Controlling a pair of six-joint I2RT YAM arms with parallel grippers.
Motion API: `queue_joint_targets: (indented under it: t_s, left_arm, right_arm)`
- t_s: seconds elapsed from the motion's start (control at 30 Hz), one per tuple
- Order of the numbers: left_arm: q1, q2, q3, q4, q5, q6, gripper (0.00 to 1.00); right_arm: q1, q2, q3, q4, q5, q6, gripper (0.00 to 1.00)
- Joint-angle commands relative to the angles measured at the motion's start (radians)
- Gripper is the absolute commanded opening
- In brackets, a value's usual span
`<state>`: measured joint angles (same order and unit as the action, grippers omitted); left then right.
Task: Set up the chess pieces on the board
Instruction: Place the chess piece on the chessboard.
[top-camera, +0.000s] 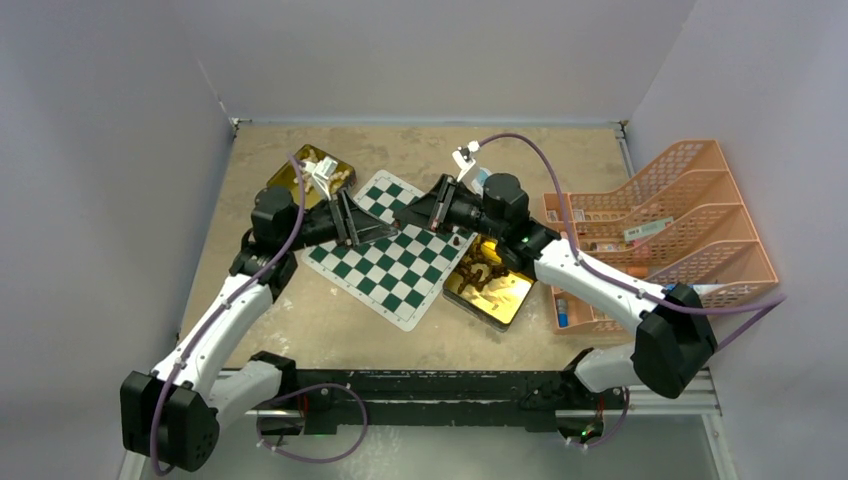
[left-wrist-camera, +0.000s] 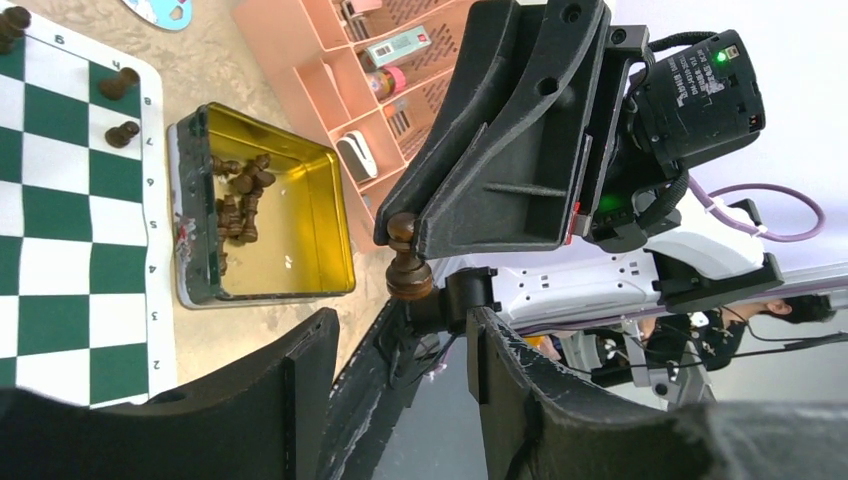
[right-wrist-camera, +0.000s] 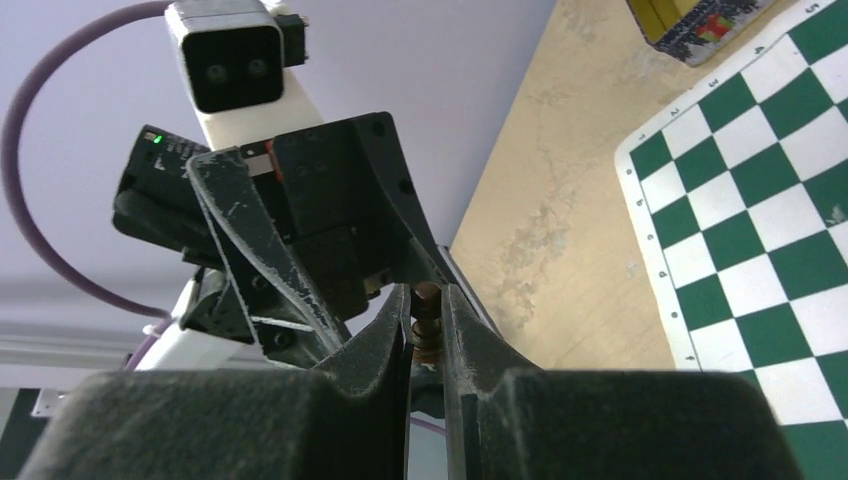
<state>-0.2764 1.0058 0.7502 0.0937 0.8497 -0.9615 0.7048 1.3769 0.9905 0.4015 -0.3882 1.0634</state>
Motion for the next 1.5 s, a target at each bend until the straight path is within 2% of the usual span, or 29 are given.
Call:
queue_joint_targets:
  t_s: [0.0, 0.43, 0.53, 0.77, 0.9, 1.0, 1.07, 1.17, 1.37, 1.47]
  left_arm:
    - [-0.004, 0.007, -0.003, 0.155, 0.052, -0.071, 0.47]
    - [-0.004, 0.061, -0.025, 0.295, 0.092, -0.147, 0.31]
    - [-0.004, 0.064, -0.026, 0.300, 0.092, -0.133, 0.24]
    - [-0.004, 0.062, -0.025, 0.272, 0.107, -0.061, 0.00]
    - [-0.004, 0.052, 0.021, 0.135, 0.114, 0.087, 0.00]
    - [-0.004, 0.039, 0.072, -0.018, 0.118, 0.248, 0.00]
    - [-0.004, 0.027, 0.091, -0.078, 0.129, 0.345, 0.00]
    - [-0.004, -0.013, 0.097, -0.157, 0.129, 0.489, 0.00]
    - [-0.004, -0.074, 0.101, -0.263, 0.117, 0.757, 0.00]
    - [-0.004, -0.082, 0.100, -0.309, 0.113, 0.869, 0.00]
  right_arm:
    - [0.005, -0.024, 0.000, 0.111, -0.035, 0.036, 0.14]
    - [0.026, -0.001, -0.001, 0.161, -0.044, 0.065, 0.14]
    - [0.028, 0.002, -0.001, 0.158, -0.049, 0.055, 0.14]
    - [0.029, -0.008, -0.018, 0.140, -0.057, 0.010, 0.15]
    - [0.029, -0.032, -0.005, 0.071, -0.076, -0.085, 0.19]
    - [0.027, -0.052, 0.037, -0.042, -0.093, -0.165, 0.26]
    - [0.027, -0.062, 0.079, -0.136, -0.094, -0.243, 0.32]
    - [0.027, -0.064, 0.131, -0.242, -0.119, -0.344, 0.37]
    - [0.027, -0.013, 0.216, -0.378, -0.258, -0.493, 0.37]
    - [0.028, 0.025, 0.268, -0.436, -0.250, -0.558, 0.36]
